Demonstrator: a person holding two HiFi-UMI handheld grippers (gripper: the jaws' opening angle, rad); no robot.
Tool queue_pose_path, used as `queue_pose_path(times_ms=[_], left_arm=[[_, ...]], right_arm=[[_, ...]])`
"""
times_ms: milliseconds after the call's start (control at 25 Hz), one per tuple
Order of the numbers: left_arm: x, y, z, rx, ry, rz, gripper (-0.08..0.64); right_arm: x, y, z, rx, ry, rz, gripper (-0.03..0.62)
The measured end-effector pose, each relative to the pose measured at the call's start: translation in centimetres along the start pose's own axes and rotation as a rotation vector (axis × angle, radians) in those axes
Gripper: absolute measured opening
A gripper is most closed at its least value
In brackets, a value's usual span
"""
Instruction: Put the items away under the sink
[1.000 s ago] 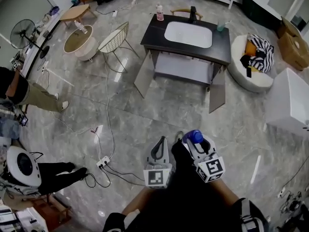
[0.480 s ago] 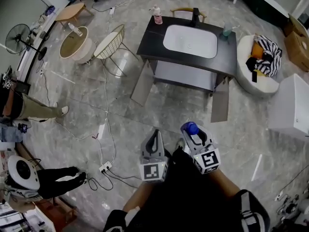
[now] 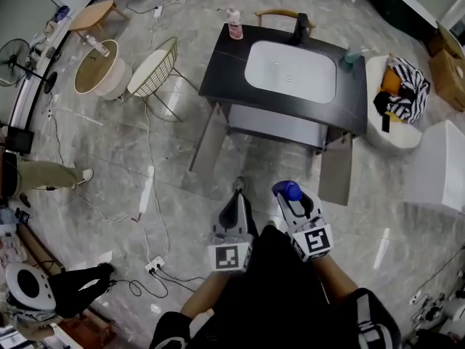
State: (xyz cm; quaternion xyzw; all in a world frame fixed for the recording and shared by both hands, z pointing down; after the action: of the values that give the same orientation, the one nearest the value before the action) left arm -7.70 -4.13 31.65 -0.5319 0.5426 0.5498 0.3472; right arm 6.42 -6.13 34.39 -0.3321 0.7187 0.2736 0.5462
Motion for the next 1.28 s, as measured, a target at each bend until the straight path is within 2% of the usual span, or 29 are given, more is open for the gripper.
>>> queue_pose_path(times_ms=[120, 320, 520, 840, 1080, 1280], left_arm=[[-1.6, 2.3, -4.6, -0.020, -0.018, -0.019, 0.017], [-7.1, 5.0, -10.2, -0.016, -0.001, 0.019, 0.015], [-13.7, 7.6, -14.8, -0.052, 0.010, 0.088, 0.015], [-25.9, 12.7, -21.3, -0.072, 0.012, 0.056, 0.015], [-35.6, 15.6, -23.6, -0.089, -0.033, 0.039, 0.015], [-38.9, 16.1, -23.4, -0.111, -0.089, 0.023, 0.015]], right_arm=[[-1.3, -1.7, -4.0, -0.029, -0.016, -0.019, 0.155], [-6.2, -4.3, -9.4, -0.042, -0.020, -0.016, 0.155], [-13.1, -6.6, -14.9, -0.057, -0.017, -0.017, 0.154], [-25.5, -8.2, -22.0, -0.056, -0.047, -0.007, 0.154], [-35.8, -9.0, -25.8, -0.070, -0.080, 0.021, 0.153], [-41.1, -9.5, -27.2, -0.080, -0.102, 0.029, 0.153]])
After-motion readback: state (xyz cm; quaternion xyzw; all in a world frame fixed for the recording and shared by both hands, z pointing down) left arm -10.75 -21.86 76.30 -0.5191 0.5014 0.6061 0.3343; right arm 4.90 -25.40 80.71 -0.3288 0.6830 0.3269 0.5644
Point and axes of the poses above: the fingertips, and each gripper's own axes: z backward along the fingers, y to its left, x out of its top, the point moved 2 cm from there along z, backward along the fingers, and after that the axes turned 6 degrees about z, right-handed, at the moved point
